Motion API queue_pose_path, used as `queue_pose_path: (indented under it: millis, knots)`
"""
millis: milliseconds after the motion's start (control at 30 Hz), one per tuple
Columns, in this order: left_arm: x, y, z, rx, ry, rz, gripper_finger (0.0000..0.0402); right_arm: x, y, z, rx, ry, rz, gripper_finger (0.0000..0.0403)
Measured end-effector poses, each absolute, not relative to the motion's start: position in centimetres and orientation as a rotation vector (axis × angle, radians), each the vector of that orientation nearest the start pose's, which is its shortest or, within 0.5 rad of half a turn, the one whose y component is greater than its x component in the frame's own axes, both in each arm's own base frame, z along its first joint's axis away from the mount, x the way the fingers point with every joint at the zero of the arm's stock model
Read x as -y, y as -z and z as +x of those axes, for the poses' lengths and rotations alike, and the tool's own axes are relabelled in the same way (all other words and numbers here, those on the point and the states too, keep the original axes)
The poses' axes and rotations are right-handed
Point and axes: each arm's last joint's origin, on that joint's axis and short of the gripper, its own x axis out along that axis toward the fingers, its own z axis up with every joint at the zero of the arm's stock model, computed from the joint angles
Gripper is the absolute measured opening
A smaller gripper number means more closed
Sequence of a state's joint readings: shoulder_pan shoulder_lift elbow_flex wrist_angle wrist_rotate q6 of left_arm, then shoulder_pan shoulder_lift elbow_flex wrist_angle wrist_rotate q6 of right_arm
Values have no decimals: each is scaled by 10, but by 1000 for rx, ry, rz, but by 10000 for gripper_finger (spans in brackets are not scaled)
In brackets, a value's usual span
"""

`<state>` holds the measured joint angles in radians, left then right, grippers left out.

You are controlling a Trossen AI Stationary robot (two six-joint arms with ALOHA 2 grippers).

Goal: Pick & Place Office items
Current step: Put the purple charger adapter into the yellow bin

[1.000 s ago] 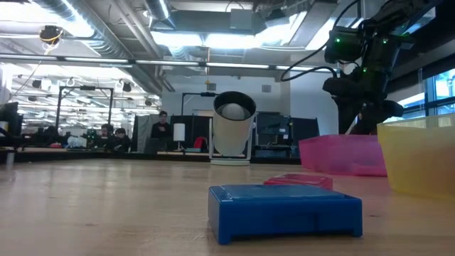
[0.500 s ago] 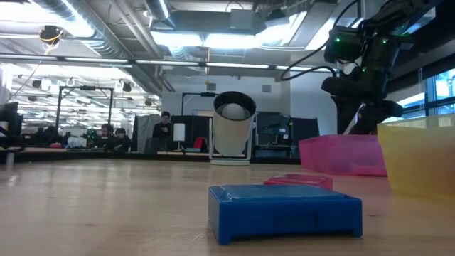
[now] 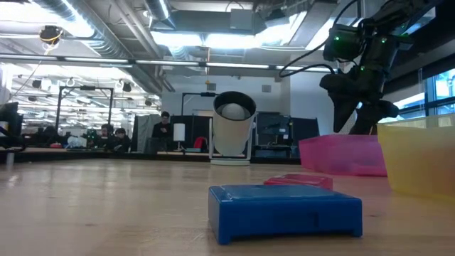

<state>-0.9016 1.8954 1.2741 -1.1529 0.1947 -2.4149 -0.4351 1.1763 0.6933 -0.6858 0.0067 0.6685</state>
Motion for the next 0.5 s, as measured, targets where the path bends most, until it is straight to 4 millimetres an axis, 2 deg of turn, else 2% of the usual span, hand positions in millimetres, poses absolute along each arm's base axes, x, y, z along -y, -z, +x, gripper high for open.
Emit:
queue_pose_path:
  millis: [133, 267, 500]
  knots:
    - [250, -146, 191, -1413, -1368, -1065, 297, 85, -198, 183, -987, 769, 832, 277]
    - [244, -134, 189, -1426, -1358, -1098, 296, 85, -198, 183, -987, 770, 833, 277]
    - [241, -133, 191, -1396, -1331, -1085, 287, 86, -198, 183, -975, 768, 834, 277]
